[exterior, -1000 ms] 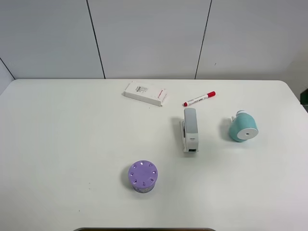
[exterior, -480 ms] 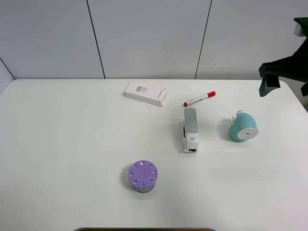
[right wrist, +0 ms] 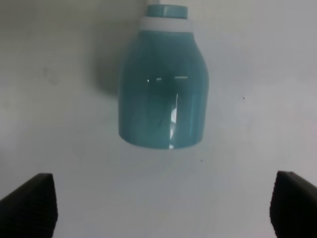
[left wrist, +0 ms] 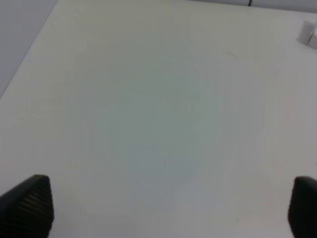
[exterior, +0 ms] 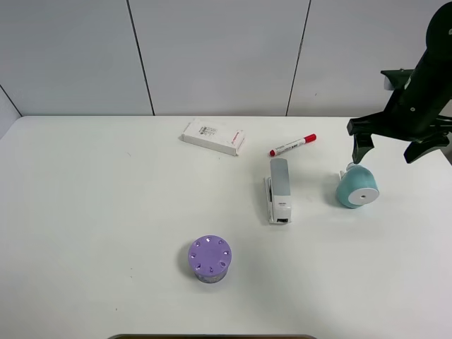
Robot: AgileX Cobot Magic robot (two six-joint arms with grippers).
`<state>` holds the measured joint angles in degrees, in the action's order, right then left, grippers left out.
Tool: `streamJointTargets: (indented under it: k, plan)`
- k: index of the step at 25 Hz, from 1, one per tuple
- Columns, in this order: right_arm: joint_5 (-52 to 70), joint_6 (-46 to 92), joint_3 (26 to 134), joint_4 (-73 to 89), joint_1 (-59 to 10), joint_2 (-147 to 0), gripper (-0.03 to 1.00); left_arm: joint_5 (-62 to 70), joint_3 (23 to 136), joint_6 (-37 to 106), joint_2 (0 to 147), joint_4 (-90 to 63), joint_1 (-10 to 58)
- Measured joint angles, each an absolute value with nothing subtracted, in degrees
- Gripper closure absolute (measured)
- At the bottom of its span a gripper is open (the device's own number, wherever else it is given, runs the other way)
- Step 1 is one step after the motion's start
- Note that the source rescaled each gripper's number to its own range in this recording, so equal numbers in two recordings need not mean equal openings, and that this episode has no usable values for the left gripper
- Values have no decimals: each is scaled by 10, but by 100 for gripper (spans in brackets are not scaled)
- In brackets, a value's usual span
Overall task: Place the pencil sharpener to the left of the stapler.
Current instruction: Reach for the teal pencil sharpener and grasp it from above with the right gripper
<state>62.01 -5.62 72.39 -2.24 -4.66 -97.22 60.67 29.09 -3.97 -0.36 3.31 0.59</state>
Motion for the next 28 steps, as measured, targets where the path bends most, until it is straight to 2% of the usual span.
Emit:
streamJointTargets:
  k: [28]
  plan:
    - [542, -48, 724, -17, -47, -1103, -3, 607, 291, -40, -4, 33, 6]
